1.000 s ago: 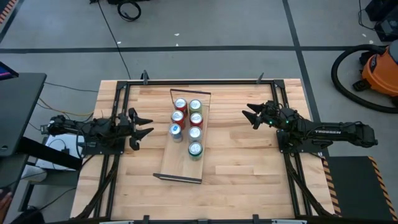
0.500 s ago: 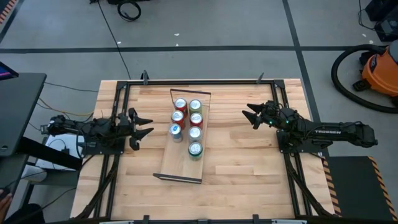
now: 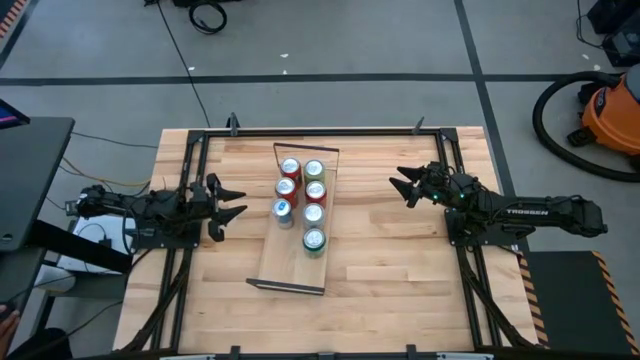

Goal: Place canned beverage on shelf
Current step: Return to Home Position

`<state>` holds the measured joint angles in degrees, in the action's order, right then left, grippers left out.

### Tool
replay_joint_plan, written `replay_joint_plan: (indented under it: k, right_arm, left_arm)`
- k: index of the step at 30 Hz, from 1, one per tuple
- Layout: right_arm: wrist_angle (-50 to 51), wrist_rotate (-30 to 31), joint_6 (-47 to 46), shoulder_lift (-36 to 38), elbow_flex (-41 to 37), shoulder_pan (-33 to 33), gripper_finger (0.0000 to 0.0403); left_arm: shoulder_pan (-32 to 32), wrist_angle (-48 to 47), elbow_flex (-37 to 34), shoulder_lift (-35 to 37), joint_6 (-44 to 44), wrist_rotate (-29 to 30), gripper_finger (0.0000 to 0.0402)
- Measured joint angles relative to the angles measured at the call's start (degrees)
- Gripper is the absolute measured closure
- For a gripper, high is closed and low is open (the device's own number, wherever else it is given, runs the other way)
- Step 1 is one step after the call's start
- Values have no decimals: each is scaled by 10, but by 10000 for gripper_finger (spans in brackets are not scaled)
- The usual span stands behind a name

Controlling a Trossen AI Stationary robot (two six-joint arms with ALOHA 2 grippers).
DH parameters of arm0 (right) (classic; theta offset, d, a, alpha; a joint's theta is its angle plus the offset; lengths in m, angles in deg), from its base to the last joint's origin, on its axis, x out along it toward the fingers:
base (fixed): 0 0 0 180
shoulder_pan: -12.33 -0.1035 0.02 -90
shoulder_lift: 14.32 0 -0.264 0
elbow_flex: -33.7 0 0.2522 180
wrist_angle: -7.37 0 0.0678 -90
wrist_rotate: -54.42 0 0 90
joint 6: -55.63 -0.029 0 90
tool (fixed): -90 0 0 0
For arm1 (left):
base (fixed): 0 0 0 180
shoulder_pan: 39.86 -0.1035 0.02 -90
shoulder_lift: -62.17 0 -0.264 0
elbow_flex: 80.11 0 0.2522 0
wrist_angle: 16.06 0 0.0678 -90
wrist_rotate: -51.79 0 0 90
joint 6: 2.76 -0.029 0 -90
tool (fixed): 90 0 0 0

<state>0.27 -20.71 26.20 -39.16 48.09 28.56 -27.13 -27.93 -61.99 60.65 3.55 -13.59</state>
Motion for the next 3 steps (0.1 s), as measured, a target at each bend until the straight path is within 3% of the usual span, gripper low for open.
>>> replay_joint_plan:
  k: [3]
  right_arm:
    - [0,0,0,0,0,0,56]
  left_arm:
    - [0,0,0,0,0,0,208]
